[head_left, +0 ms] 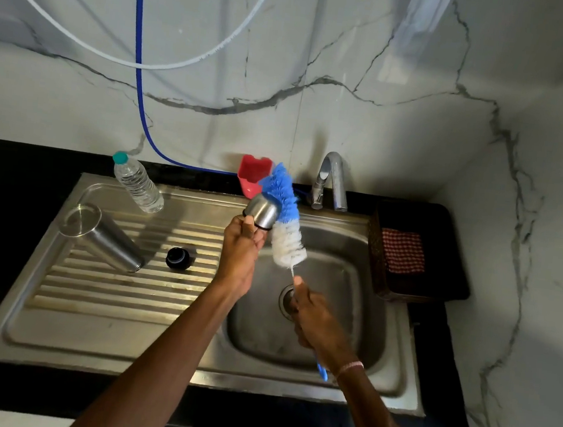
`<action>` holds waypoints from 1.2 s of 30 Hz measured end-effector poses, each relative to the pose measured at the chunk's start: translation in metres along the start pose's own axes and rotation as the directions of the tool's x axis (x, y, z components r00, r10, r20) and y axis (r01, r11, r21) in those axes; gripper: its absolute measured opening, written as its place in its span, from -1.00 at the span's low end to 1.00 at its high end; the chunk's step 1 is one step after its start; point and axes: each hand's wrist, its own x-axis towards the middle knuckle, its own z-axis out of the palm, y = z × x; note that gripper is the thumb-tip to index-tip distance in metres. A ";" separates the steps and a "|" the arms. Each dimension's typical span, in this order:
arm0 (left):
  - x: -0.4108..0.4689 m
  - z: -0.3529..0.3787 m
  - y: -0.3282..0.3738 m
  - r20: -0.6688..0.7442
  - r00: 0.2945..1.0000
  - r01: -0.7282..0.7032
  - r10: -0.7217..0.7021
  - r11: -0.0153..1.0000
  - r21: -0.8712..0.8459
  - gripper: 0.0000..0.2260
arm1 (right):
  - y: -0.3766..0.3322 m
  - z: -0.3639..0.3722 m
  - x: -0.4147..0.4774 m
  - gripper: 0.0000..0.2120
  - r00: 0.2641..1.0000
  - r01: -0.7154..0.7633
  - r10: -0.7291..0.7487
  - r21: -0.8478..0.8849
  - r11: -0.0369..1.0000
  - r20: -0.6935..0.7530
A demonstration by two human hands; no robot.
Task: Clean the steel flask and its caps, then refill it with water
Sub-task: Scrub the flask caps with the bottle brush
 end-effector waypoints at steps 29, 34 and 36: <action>-0.011 -0.013 -0.006 -0.028 1.000 0.020 -0.013 0.962 0.271 -0.80 | 0.013 -0.047 0.010 -0.69 0.868 0.119 -0.398 -0.655 0.747 -0.297; 0.000 -0.027 -0.004 -0.011 0.999 -0.027 0.032 0.942 0.335 -0.78 | 0.051 -0.045 0.012 -0.71 0.757 0.172 -0.622 -0.858 0.485 -0.200; -0.004 -0.021 -0.013 0.061 0.997 -0.059 0.037 0.912 0.406 -0.76 | 0.031 -0.039 0.019 -0.58 0.762 0.194 -0.623 -0.855 0.481 -0.178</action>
